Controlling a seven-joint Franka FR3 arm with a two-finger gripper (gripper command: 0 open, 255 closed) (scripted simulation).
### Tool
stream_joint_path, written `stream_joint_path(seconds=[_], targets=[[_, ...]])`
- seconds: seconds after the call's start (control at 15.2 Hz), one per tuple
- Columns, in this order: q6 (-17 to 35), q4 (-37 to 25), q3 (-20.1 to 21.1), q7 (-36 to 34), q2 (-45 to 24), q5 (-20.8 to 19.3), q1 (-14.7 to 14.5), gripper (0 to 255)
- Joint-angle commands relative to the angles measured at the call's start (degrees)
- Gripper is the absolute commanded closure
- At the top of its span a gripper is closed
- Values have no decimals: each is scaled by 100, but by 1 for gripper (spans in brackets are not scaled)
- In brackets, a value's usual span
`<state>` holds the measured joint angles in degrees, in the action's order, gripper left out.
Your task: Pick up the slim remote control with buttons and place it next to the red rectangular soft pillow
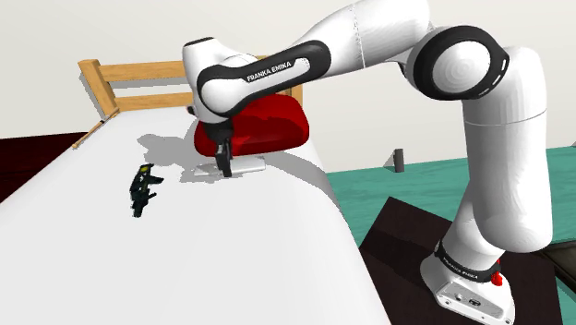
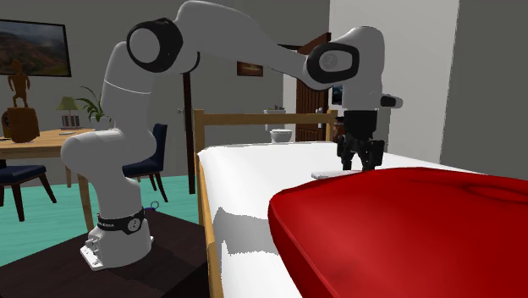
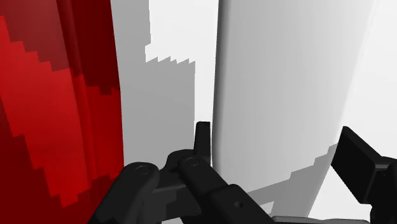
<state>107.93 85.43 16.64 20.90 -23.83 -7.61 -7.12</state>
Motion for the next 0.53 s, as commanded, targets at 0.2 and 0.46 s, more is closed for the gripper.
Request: stream_joint_path(seconds=[0.2, 0.46], targets=[[331, 235, -17, -26, -94, -35, 2, 255], [599, 425, -32, -50, -176, -67, 2, 255]])
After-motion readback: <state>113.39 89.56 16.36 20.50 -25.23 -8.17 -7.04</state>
